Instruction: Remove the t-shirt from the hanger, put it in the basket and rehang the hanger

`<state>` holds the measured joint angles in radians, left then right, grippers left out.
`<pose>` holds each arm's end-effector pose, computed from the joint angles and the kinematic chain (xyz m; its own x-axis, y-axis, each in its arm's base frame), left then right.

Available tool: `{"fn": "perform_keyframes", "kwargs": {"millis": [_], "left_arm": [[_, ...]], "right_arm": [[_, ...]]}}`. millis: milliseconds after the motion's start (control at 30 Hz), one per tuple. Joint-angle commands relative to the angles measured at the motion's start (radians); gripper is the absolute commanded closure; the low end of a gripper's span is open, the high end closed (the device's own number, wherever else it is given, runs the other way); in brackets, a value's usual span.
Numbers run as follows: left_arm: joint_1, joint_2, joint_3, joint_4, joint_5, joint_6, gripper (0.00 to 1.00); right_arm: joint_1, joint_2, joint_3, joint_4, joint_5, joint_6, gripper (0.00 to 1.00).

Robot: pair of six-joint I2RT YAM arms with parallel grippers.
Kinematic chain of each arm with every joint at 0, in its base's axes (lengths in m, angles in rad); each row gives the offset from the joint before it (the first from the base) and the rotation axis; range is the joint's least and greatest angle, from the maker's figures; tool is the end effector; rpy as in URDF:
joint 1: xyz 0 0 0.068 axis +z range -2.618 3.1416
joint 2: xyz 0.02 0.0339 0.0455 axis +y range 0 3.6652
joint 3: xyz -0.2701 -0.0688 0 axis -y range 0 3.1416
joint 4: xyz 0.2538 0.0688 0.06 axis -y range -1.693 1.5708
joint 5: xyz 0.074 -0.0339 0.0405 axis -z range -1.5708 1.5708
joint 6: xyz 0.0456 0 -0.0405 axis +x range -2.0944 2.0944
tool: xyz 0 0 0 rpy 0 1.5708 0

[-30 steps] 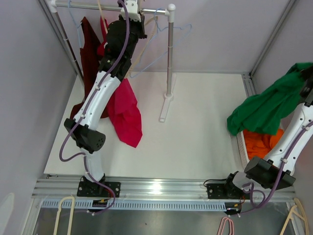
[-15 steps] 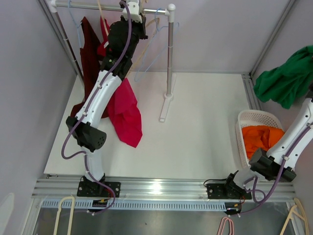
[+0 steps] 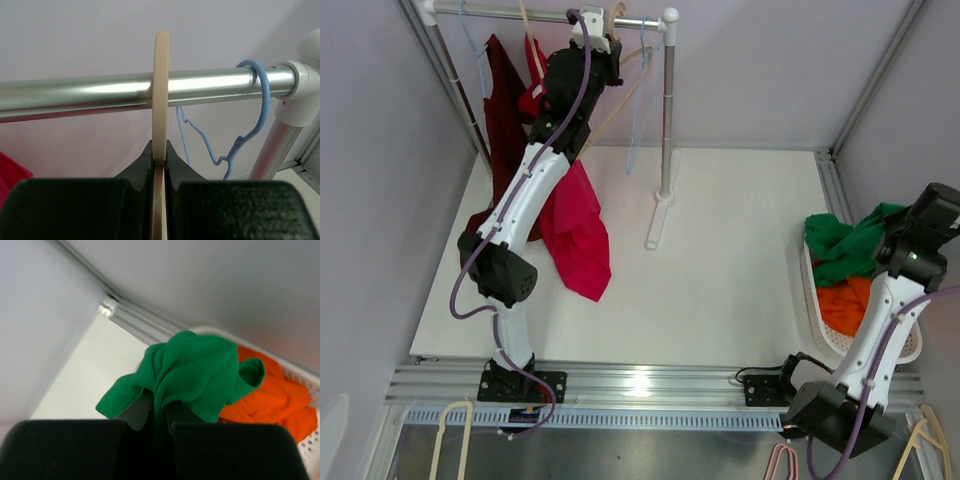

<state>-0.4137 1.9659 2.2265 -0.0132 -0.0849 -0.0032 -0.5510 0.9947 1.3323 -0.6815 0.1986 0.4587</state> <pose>0.4315 -0.1852 0.5154 0.2232 -0.1015 -0.9695 0.3260 0.9451 -0.0239 0.1693 -0.1146 0.4407 0.0398 0.4851 -0.8736 0.7293 0.5836 0.3572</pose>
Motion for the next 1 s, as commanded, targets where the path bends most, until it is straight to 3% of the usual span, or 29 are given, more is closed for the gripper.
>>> {"fn": "perform_keyframes", "kwargs": {"millis": [0, 67, 100, 133, 200, 233, 267, 467, 800, 967], "left_arm": [[0.009, -0.002, -0.010, 0.079, 0.053, -0.032, 0.99], [0.010, -0.001, -0.011, 0.079, 0.063, -0.038, 0.99], [0.010, 0.002, -0.011, 0.081, 0.069, -0.038, 0.99], [0.010, 0.001, -0.011, 0.082, 0.071, -0.038, 0.99], [0.010, 0.001, -0.007, 0.085, 0.076, -0.037, 0.99], [0.010, 0.002, -0.004, 0.085, 0.074, -0.037, 0.99], [0.010, 0.004, 0.005, 0.084, 0.073, -0.037, 0.99], [0.010, -0.002, 0.025, 0.059, 0.074, -0.043, 0.94], [0.010, -0.079, 0.028, 0.041, 0.076, -0.037, 0.55], [0.010, -0.125, 0.010, 0.021, 0.073, -0.038, 0.52]], "right_arm": [[0.010, 0.088, -0.177, 0.134, 0.025, 0.080, 1.00], [0.011, 0.102, -0.267, 0.186, 0.032, 0.103, 1.00], [0.016, 0.110, -0.278, 0.192, 0.033, 0.107, 0.93], [0.019, 0.117, -0.278, 0.192, 0.041, 0.107, 0.73], [0.028, 0.128, -0.266, 0.183, 0.067, 0.098, 0.53], [0.031, 0.125, -0.260, 0.180, 0.074, 0.092, 0.25], [0.034, 0.114, -0.249, 0.178, 0.085, 0.089, 0.13], [0.051, 0.093, -0.199, 0.165, 0.090, 0.064, 0.11], [0.180, 0.123, -0.001, 0.119, 0.116, 0.029, 0.09], [0.204, 0.147, 0.061, 0.094, 0.081, 0.024, 0.09]]}}
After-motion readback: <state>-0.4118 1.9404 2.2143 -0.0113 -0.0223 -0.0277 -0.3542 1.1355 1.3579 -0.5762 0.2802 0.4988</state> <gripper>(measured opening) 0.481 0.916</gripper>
